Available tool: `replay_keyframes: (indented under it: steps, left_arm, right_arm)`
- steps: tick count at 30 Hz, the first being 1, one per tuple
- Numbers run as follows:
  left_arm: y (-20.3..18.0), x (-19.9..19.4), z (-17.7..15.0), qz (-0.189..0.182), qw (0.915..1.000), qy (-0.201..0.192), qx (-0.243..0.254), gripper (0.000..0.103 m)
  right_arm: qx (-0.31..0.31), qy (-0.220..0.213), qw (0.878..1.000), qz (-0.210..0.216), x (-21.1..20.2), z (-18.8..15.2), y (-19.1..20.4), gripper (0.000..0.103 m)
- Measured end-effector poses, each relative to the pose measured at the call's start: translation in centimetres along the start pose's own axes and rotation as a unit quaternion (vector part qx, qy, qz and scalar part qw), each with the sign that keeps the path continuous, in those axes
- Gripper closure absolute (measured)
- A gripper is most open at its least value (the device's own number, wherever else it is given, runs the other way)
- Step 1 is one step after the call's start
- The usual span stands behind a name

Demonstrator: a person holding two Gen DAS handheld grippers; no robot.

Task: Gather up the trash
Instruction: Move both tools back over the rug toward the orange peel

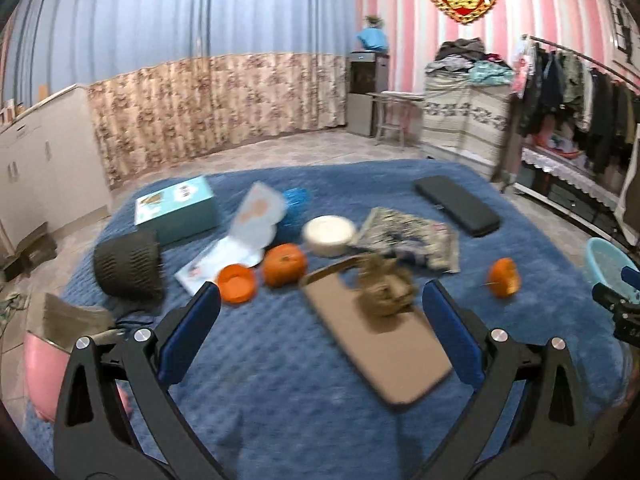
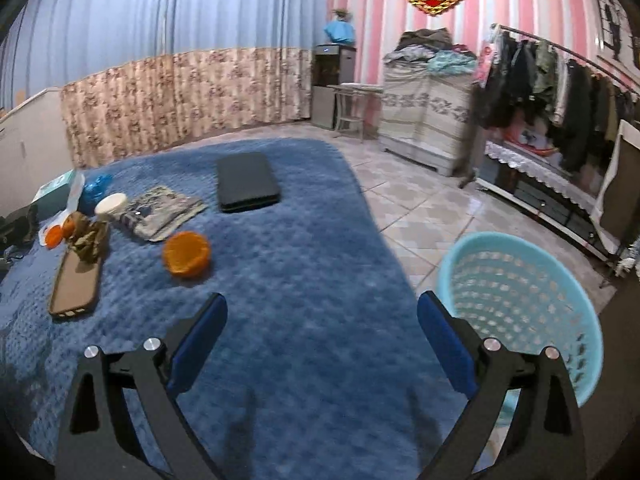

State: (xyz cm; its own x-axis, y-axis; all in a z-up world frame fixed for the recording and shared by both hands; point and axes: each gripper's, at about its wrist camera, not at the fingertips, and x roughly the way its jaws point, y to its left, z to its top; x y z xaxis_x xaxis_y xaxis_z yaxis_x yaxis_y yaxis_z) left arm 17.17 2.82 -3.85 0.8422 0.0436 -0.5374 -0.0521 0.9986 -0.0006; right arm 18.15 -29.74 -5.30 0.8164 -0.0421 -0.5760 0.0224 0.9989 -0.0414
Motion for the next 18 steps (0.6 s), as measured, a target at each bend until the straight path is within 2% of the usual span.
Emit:
replay_keyframes:
  steps: [6,12,18]
  left_arm:
    - [3.2,1.4,-1.2,0.023,0.9995,0.014,-0.017,0.005]
    - [4.6,2.1,-1.7,0.031,0.9991,0.015,-0.024,0.005]
    - [5.8,3.2,-2.1,0.016,0.9978,0.032,-0.056,0.005]
  right_arm:
    - [0.001,0.017,0.999,0.029,2.4,0.3,2.4,0.009]
    - [-0.01,0.03,0.998,0.045,5.1,0.9,5.4,0.009]
    - [-0.043,0.043,0.996,0.059,7.1,2.1,8.1,0.009]
